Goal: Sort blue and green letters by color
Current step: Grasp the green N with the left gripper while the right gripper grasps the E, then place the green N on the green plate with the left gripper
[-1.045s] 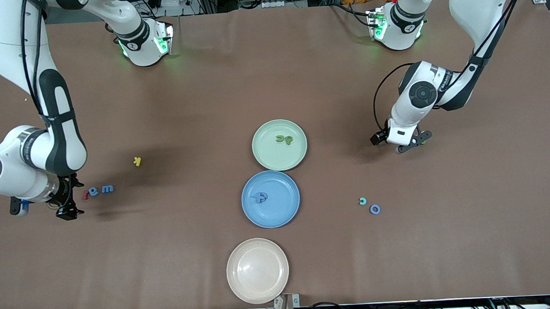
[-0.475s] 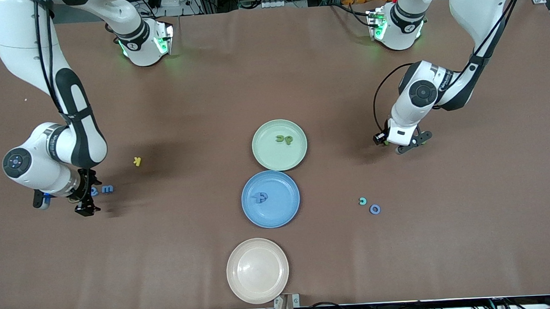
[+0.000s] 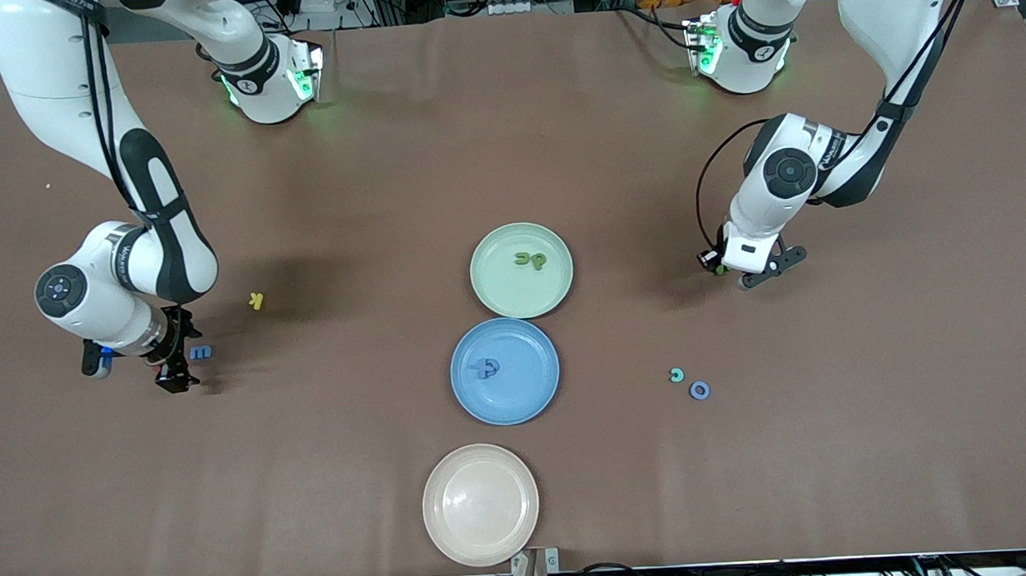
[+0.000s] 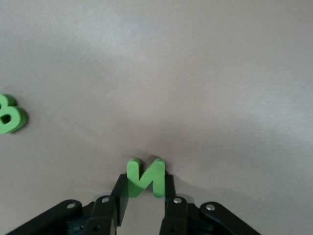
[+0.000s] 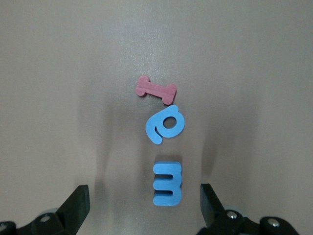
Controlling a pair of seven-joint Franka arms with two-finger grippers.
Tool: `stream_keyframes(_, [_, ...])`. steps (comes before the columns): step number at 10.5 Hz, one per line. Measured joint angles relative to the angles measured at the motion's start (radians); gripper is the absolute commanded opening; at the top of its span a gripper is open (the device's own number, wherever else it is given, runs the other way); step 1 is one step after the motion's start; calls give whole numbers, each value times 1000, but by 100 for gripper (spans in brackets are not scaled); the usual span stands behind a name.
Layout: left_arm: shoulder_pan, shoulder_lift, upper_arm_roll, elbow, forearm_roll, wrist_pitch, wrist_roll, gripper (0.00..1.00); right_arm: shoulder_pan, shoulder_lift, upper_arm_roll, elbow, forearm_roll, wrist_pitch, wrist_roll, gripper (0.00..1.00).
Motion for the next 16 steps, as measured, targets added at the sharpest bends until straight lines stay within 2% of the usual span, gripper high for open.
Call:
stream_keyframes(2, [0, 0, -36, 37, 0, 5, -21, 0, -1, 0, 1, -15, 0, 31, 0, 100])
stream_keyframes(4, [-4, 0, -78, 73, 0, 5, -55, 0, -6, 0, 1, -32, 0, 59, 0, 82])
stream_keyframes(5, [-4, 0, -98, 85, 0, 5, -76, 0, -6, 0, 3, -40, 0, 71, 0, 63])
stream_keyframes(6, [-5, 0, -121, 96, 0, 5, -101, 0, -8, 0, 9, -49, 0, 93, 0, 18])
stream_keyframes(7, [-5, 0, -150, 107, 0, 5, -137, 0, -9, 1, 17, -62, 0, 116, 0, 6])
stream_keyframes(8, [-6, 0, -183, 120, 0, 5, -181, 0, -10, 0, 20, -70, 0, 124, -1, 0])
stream_keyframes(11, [-29, 4, -277, 152, 0, 5, -319, 0, -11, -5, 24, -70, 0, 141, -1, 0])
stream_keyframes(14, [-143, 27, -290, 201, 0, 5, -434, 0, -13, -8, 27, -67, 0, 142, -1, 0])
stream_keyframes(16, [-225, 77, -291, 251, 0, 5, -500, 0, -13, -8, 33, -54, -1, 135, -22, 0])
